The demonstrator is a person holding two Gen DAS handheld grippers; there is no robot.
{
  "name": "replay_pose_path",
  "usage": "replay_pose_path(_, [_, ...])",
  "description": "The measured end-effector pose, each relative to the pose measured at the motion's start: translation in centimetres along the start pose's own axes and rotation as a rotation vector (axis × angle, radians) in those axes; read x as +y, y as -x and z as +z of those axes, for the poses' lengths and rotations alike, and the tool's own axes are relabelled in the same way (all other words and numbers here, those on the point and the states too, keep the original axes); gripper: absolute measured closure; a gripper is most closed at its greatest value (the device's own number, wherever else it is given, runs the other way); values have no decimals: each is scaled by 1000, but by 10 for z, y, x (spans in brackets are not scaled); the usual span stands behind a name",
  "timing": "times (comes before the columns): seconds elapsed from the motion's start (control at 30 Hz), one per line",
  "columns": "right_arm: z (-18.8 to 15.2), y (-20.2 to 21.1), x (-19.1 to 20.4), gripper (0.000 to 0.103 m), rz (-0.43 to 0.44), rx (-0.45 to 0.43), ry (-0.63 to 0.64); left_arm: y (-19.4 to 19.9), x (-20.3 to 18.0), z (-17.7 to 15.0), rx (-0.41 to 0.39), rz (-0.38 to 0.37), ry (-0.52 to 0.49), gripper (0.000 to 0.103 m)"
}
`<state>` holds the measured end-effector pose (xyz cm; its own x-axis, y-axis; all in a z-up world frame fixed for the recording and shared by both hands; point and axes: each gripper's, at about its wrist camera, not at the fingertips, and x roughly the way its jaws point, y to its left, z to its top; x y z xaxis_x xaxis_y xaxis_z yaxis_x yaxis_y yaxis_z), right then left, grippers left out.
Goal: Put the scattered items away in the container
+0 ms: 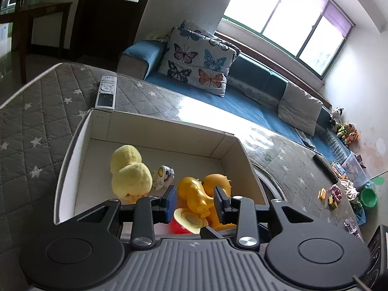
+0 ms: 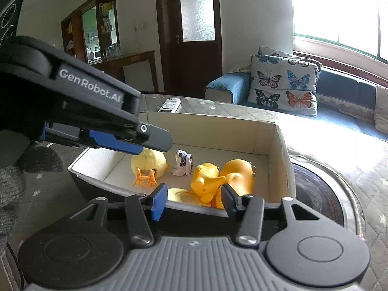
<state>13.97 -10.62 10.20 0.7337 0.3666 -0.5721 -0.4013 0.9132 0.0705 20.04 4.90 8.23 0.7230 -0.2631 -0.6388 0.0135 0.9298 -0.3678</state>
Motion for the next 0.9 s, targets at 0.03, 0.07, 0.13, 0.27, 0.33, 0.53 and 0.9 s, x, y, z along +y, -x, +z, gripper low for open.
replay_pose_path(0.03, [-1, 3, 0, 45, -1, -3, -2, 3, 0, -2, -4, 0, -3, 67])
replay_pose_path(0.07, [-2, 6, 1, 42, -2, -7, -3, 6, 0, -4, -8, -1, -6, 67])
replay_pose_path(0.13, [-4, 12, 2, 39, -1, -13, -5, 12, 0, -9, -14, 0, -9, 67])
replay_pose_path(0.27, [-10, 23, 5, 30, -2, -22, -7, 22, 0, -17, -25, 4, -17, 67])
replay_pose_path(0.33, [-13, 27, 6, 21, 0, -23, -9, 26, -1, -23, -29, 10, -23, 67])
replay_pose_path(0.53, [-23, 38, 7, 12, -8, -30, -26, 36, 1, -40, -23, 13, -20, 67])
replay_pose_path(0.9, [-43, 52, 13, 0, -58, -28, -35, 46, 1, -69, 2, 66, -25, 67])
